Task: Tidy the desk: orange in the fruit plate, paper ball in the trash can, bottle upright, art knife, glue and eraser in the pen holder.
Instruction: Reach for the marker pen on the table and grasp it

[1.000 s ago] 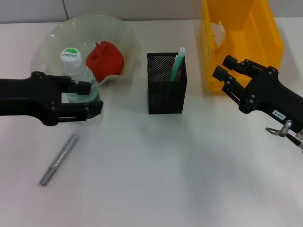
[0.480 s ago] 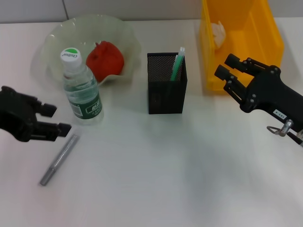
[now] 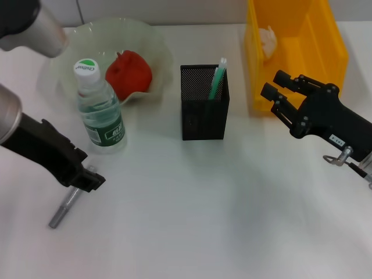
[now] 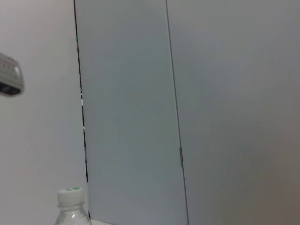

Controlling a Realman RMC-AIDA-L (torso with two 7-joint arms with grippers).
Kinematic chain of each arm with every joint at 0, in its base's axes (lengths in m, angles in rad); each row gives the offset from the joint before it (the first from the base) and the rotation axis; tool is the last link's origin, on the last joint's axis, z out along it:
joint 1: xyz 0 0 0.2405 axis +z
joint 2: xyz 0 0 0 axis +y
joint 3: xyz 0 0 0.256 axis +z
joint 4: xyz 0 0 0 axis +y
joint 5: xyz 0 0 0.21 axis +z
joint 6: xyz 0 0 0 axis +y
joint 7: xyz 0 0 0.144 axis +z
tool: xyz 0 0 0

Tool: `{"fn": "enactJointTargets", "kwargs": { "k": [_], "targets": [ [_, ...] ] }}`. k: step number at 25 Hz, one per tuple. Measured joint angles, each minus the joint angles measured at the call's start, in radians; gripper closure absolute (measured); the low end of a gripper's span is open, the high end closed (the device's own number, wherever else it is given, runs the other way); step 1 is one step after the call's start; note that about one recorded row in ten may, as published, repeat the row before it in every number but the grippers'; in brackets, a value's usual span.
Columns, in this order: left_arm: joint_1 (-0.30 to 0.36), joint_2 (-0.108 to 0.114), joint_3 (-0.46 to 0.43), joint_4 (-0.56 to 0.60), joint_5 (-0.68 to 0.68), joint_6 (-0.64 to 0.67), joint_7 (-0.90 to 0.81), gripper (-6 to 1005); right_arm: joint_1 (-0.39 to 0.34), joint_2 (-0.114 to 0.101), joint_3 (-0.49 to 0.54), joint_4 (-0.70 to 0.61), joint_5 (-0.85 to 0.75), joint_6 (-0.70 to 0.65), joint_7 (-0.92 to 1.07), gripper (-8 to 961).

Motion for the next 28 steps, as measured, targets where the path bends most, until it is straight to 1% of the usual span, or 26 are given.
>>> {"fn": "enactJointTargets", "kwargs": {
  "k": [4, 11, 17, 20, 23, 25, 26, 28],
  "targets": [
    [-0.038, -0.003, 0.0, -0.084, 0.005, -0.029, -0.024, 440, 0.004, 0.001, 0.001, 0.022, 0.0, 0.001, -0.03, 619],
    [-0.043, 0.0, -0.015, -0.213, 0.018, -0.111, -0.017, 447, 0.001, 0.003, 0.011, 0.034, 0.0, 0.001, -0.033, 618],
    [-0.048, 0.003, -0.045, -0.234, 0.037, -0.118, -0.008, 452, 0.01, 0.003, 0.037, 0.06, 0.0, 0.002, -0.054, 619],
    [-0.057, 0.001, -0.042, -0.255, 0.081, -0.122, -0.012, 455, 0.016, 0.003, 0.043, 0.066, 0.0, 0.008, -0.056, 619],
    [-0.078, -0.001, -0.04, -0.309, 0.117, -0.122, -0.016, 458, 0.02, 0.002, 0.043, 0.069, 0.0, 0.011, -0.056, 619],
    [-0.078, -0.001, -0.04, -0.309, 0.117, -0.122, -0.016, 460, 0.023, 0.002, 0.043, 0.07, 0.0, 0.016, -0.056, 618],
    [-0.094, -0.002, -0.04, -0.349, 0.118, -0.123, -0.022, 461, 0.026, 0.002, 0.043, 0.07, 0.0, 0.02, -0.056, 618],
    [-0.108, -0.003, -0.04, -0.376, 0.118, -0.127, -0.022, 463, 0.032, 0.002, 0.042, 0.07, 0.0, 0.035, -0.057, 618]
  ]
}}
